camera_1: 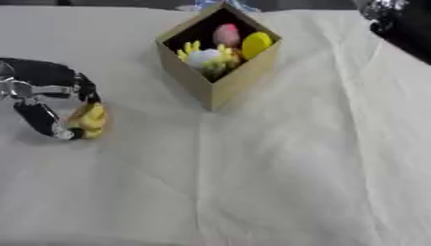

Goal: Pick up objects on the table and place them in the box.

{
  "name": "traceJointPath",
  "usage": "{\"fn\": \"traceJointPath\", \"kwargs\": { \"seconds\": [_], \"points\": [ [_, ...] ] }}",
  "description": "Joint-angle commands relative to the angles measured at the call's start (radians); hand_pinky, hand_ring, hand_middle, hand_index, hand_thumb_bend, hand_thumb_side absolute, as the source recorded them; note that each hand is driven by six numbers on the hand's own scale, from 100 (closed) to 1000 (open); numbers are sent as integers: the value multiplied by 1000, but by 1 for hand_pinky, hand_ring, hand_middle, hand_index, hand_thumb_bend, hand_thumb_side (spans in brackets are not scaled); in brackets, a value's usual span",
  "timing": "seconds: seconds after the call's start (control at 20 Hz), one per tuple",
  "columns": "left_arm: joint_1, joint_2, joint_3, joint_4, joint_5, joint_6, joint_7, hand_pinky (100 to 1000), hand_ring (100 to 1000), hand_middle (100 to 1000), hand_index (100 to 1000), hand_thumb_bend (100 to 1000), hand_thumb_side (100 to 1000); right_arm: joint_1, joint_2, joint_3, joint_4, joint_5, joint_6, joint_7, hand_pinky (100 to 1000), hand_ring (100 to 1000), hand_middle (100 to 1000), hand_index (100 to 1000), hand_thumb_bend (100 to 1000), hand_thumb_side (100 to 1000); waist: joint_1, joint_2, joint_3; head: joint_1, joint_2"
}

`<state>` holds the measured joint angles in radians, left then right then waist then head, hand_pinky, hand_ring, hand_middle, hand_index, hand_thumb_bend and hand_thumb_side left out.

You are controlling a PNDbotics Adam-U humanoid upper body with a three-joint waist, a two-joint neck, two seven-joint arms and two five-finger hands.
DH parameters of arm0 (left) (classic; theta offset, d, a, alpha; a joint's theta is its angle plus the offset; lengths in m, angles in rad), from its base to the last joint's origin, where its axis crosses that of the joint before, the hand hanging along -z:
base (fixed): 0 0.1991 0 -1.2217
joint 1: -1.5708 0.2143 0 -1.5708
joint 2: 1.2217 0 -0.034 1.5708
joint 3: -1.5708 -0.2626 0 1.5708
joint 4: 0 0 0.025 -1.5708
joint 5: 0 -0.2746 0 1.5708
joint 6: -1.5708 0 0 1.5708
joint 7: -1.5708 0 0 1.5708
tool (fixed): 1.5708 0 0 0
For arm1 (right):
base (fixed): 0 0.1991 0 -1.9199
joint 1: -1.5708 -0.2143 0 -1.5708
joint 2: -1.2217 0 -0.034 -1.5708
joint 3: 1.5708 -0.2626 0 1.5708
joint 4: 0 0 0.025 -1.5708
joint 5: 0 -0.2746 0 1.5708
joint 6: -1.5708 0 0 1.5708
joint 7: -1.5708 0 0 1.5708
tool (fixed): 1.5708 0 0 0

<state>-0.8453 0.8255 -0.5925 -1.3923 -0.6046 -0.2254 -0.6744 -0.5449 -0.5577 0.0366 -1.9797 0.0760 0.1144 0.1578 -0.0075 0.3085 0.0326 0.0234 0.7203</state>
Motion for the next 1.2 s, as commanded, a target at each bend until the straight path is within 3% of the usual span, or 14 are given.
{"fn": "traceJointPath", "kwargs": {
  "seconds": [0.05, 0.25, 0.45, 0.55, 0.7, 0.9, 1.2],
  "points": [
    [-12, 12, 16, 15, 7, -3, -1, 718, 654, 597, 729, 133, 285, -9, -10, -14, -20, -5, -3, -5, 889, 709, 684, 796, 100, 646, 0, -25, 0, 1, -12],
    [-14, 12, 31, -22, 46, 4, 16, 719, 639, 579, 714, 100, 270, -7, -11, -14, -20, -3, -1, -6, 888, 709, 684, 796, 100, 646, -2, -27, -1, -2, -11],
    [-58, 23, 103, -142, 53, 6, 61, 719, 640, 581, 714, 100, 157, -6, -17, -15, -20, -1, -2, -9, 888, 709, 684, 795, 100, 639, -2, -29, 3, -8, -5],
    [-111, 1, 140, -151, 45, 14, 95, 719, 639, 581, 714, 100, 123, -8, -21, -16, -20, 1, -3, -12, 888, 709, 684, 795, 100, 632, 1, -32, 5, -13, 0],
    [-222, -80, 168, -80, 14, 6, 120, 725, 645, 584, 717, 100, 103, -12, -24, -12, -20, 2, -6, -12, 888, 710, 684, 795, 100, 627, 5, -37, 6, -15, 5],
    [-358, -240, 196, 86, -33, -44, 143, 730, 640, 589, 718, 100, 111, -21, -22, -5, -20, 1, -8, -6, 888, 710, 684, 795, 100, 626, 9, -38, -2, -6, 5],
    [-450, -436, 262, 300, -127, -111, 226, 745, 642, 600, 723, 100, 157, -52, -5, 9, -20, -7, -13, 9, 887, 708, 682, 795, 100, 627, 15, -25, -35, 21, -11]
  ]
}}
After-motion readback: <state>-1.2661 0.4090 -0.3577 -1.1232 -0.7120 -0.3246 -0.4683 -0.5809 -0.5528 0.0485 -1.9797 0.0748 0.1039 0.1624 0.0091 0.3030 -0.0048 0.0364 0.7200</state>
